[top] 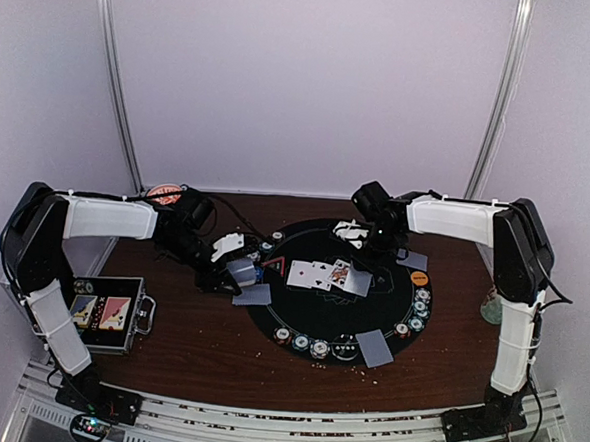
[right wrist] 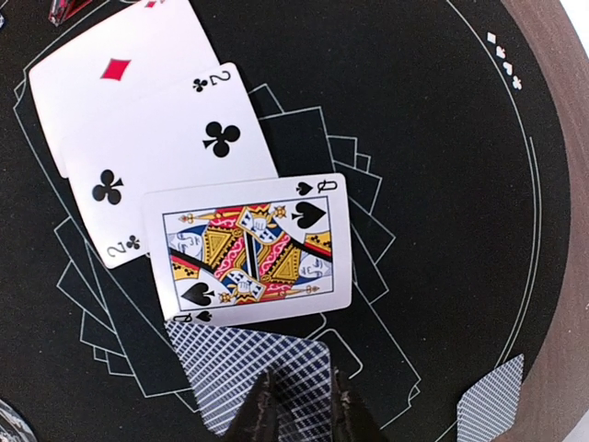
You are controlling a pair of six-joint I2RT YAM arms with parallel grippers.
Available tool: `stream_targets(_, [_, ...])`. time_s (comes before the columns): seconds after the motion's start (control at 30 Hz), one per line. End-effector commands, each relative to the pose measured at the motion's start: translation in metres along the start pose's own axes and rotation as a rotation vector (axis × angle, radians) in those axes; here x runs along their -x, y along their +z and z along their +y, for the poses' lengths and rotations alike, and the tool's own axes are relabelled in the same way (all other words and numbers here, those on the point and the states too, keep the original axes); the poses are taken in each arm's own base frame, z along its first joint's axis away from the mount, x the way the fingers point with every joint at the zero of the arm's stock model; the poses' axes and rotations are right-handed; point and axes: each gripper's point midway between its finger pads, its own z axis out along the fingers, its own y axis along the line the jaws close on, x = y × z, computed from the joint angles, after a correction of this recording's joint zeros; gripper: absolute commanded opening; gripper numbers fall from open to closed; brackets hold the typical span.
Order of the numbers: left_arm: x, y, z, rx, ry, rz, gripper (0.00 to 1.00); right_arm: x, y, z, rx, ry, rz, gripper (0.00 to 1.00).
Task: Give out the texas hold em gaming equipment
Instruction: Place the poker card in the community card area.
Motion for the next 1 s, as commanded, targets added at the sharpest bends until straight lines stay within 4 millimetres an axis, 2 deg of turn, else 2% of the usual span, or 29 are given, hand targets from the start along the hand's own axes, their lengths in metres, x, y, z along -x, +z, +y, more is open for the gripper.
stream_targets(0.0, [0.009,-0.001,0.003,0.006,0.026,-0.026,0.48,0.005,-0.004,-0.014,-0.070,0.003,-0.026,0.21])
stream_targets(0.3, [0.009,-0.001,0.004,0.005,0.025,-0.025,0.48,0.007,-0.009,-0.026,-0.139,0.013,-0.038,0.30])
stream_targets(0.43, [0.008,0.000,0.003,0.005,0.025,-0.024,0.48,0.008,-0.015,-0.038,-0.209,0.034,-0.046,0.36])
stream_targets(0.5, [0.009,-0.001,0.004,0.005,0.025,-0.025,0.48,0.012,-0.023,-0.043,-0.252,0.051,-0.058,0.43])
stream_targets(0.57, [0.009,-0.001,0.003,0.005,0.025,-0.025,0.48,0.018,-0.034,-0.043,-0.296,0.062,-0.078,0.57])
stream_targets(0.67, [0.009,0.000,0.004,0.005,0.024,-0.026,0.48,0.031,-0.054,-0.037,-0.365,0.078,-0.115,0.77])
stream_targets(0.73, [0.009,-0.001,0.004,0.006,0.025,-0.027,0.48,0.040,-0.067,-0.030,-0.376,0.110,-0.159,0.86])
stream_targets(0.87, [0.010,-0.002,0.004,0.008,0.026,-0.028,0.48,0.061,-0.090,-0.009,-0.276,0.231,-0.310,0.92])
stream_targets(0.97, [0.010,-0.003,0.003,0.007,0.027,-0.030,0.48,0.078,-0.101,0.015,-0.106,0.317,-0.455,0.93])
